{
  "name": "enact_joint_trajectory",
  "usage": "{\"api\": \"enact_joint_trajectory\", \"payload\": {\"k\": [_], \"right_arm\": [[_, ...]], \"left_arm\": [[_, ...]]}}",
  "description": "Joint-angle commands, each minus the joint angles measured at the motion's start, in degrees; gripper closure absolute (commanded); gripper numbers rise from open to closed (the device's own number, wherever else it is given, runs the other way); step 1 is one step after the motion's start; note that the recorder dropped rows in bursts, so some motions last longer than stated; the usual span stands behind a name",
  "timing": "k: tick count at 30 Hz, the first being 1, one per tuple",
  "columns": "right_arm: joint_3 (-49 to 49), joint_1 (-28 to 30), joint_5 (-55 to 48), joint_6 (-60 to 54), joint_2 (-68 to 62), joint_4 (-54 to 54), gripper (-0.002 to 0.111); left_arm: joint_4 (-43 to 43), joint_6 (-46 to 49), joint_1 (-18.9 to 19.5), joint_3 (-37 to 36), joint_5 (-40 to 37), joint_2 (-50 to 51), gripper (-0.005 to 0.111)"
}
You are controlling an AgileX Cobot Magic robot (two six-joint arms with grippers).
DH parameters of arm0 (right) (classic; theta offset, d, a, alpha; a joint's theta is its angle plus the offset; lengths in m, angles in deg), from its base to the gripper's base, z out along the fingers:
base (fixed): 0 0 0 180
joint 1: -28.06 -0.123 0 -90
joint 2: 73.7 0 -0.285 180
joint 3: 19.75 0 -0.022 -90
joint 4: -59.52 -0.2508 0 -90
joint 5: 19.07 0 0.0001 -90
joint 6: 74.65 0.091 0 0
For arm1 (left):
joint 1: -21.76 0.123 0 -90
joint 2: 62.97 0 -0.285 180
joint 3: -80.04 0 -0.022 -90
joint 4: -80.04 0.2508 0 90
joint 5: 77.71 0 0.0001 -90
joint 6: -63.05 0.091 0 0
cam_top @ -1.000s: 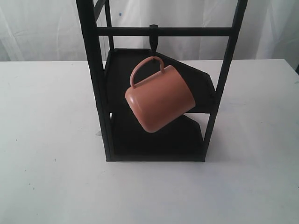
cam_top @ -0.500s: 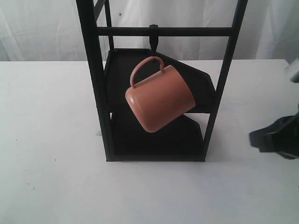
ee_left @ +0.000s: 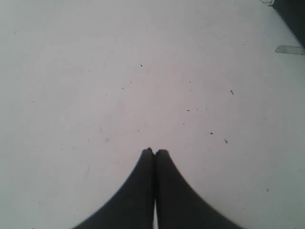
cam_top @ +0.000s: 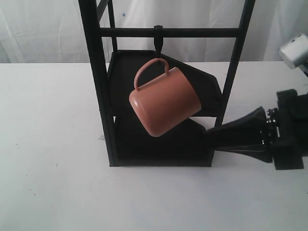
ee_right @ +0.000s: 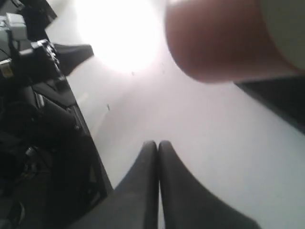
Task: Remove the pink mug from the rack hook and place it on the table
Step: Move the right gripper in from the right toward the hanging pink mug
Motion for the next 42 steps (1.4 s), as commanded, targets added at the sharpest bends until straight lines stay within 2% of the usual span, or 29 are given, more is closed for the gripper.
{"api": "enact_joint_trajectory", "payload": {"k": [1,8,10,15,18,21,29,34,42], "right_arm": [[-0.36,-0.27,-0.52,-6.18,0.81,-7.25,0.108],[-0.36,-0.27,-0.52,-12.78,0.81,-8.32,0.106],[-0.36,-0.27,-0.52,-14.31,0.81,-8.91,0.100],[-0.36,-0.27,6.96,-15.27,0.81,-13.48,0.074],[-0.36,-0.27,9.92,-20.95,0.81,-16.32,0.058],[-0.36,-0.27,11.47,-27.26,0.30,-19.60,0.051],[-0.36,-0.27,9.58,-29.25,-5.26,-22.65,0.050],[-0.45,-0.27,3.99,-29.72,-8.62,-25.32,0.050],[-0.45,-0.27,4.50,-30.74,-12.90,-24.75,0.050]], "left_arm": [[-0.24,0.08,-0.37,-0.21,-0.88,-0.20,0.107],[-0.24,0.08,-0.37,-0.21,-0.88,-0.20,0.107],[-0.24,0.08,-0.37,-0.21,-0.88,-0.20,0.107],[-0.24,0.08,-0.37,-0.21,-0.88,-0.20,0.107],[-0.24,0.08,-0.37,-0.21,-0.88,-0.20,0.107],[-0.24,0.08,-0.37,-0.21,-0.88,-0.20,0.107],[-0.24,0.08,-0.37,-0.21,-0.88,-0.20,0.107],[-0.24,0.08,-0.37,-0.21,-0.88,-0.20,0.107],[-0.24,0.08,-0.37,-0.21,-0.88,-0.20,0.107]]}}
